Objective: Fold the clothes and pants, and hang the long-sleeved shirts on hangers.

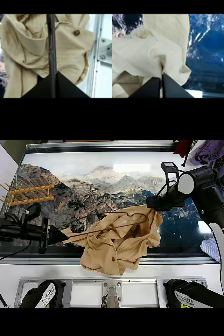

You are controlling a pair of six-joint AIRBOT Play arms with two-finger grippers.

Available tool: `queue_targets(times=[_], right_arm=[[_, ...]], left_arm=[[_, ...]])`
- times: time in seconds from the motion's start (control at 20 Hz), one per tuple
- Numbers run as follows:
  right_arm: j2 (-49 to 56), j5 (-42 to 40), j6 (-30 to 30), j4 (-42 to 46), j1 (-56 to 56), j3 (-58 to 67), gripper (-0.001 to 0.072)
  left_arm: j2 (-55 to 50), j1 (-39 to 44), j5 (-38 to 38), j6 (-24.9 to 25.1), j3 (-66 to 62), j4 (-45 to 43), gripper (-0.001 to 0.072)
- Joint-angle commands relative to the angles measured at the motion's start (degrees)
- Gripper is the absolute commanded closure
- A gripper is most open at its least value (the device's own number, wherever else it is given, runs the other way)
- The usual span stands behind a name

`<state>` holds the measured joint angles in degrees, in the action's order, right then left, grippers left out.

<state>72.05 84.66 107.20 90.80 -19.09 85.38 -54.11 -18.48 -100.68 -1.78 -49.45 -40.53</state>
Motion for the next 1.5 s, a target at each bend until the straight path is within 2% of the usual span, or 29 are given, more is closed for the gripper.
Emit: queue_targets(times=[0.0,0.3,0.6,0.75,0.9,1.0,1.45], right_arm=[[-0.37,-0.17,-0.04,-0.24,0.55,2.29,0.0702],[-3.54,2.71,-1.51,-0.52,0.55,3.39,0.0702],[-5.16,4.28,-2.43,-0.68,-0.17,4.04,0.0702],[-5.14,4.11,-2.40,-1.05,-2.69,5.40,0.0702],[-5.14,4.00,-2.36,-1.05,-6.03,5.51,0.0702],[-5.14,2.78,-2.08,-1.09,-8.44,5.53,0.0702],[-5.01,-10.19,0.66,-5.44,-17.16,5.51,0.0703]], left_arm=[[-3.89,5.75,1.99,-0.85,-0.13,-0.98,0.0696],[-9.68,9.31,12.81,1.44,-0.17,5.38,0.0696],[-13.31,11.32,12.55,2.95,-0.15,5.95,0.0696],[-15.80,15.08,15.93,3.37,-0.17,6.58,0.0696],[-18.18,16.48,17.73,6.03,-0.17,13.49,0.0696],[-18.99,16.48,19.15,6.58,-0.17,16.13,0.0696],[-19.39,16.48,19.21,7.15,-0.15,16.15,0.0696]])
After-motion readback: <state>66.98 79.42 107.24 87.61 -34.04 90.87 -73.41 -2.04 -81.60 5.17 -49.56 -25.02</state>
